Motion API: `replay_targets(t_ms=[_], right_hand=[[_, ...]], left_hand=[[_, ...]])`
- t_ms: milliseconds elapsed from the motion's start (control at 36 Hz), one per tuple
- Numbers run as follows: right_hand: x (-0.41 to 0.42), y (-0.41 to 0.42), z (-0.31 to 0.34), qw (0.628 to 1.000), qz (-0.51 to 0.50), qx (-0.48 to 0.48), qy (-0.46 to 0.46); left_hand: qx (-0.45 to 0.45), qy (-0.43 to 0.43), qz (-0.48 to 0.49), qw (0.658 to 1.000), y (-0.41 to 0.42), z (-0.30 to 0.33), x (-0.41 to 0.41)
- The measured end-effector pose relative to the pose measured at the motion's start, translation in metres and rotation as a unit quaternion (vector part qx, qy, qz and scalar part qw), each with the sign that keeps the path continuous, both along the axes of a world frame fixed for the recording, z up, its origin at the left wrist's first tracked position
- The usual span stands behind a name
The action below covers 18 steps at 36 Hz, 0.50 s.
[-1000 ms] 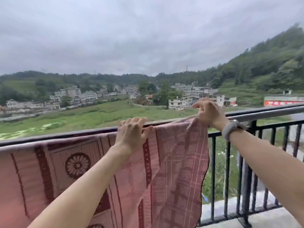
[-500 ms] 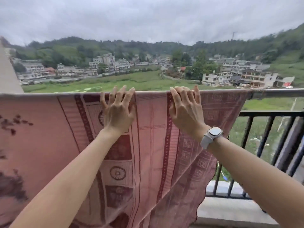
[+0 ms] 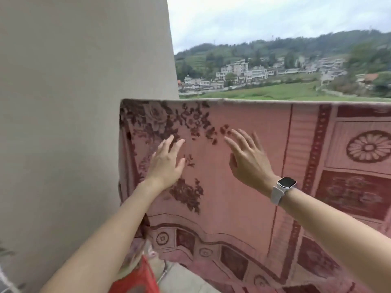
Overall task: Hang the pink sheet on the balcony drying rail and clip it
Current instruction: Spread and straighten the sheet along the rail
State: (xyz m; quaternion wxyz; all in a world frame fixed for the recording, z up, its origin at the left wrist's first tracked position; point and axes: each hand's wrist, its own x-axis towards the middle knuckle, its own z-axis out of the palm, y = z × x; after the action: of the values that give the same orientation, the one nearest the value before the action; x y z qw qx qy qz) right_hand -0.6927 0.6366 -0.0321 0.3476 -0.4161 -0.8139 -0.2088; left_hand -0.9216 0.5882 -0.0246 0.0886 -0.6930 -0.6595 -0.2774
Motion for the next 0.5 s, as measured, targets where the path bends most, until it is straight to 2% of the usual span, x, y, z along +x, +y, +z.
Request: replay_targets(t_ms=[250,500], right_hand=[[-0.185,0.044,0.000,0.998,0.069,0.007,-0.011],[-0.303,0.125,0.023,0.994,0.085,0.053,-0.037]], left_hand=[[0.037,-0.022,0.073,0.996,0.012,-0.007,-0.180],[0.046,-0.154,0.084,0.983,0.088,-0.015,-0.283]])
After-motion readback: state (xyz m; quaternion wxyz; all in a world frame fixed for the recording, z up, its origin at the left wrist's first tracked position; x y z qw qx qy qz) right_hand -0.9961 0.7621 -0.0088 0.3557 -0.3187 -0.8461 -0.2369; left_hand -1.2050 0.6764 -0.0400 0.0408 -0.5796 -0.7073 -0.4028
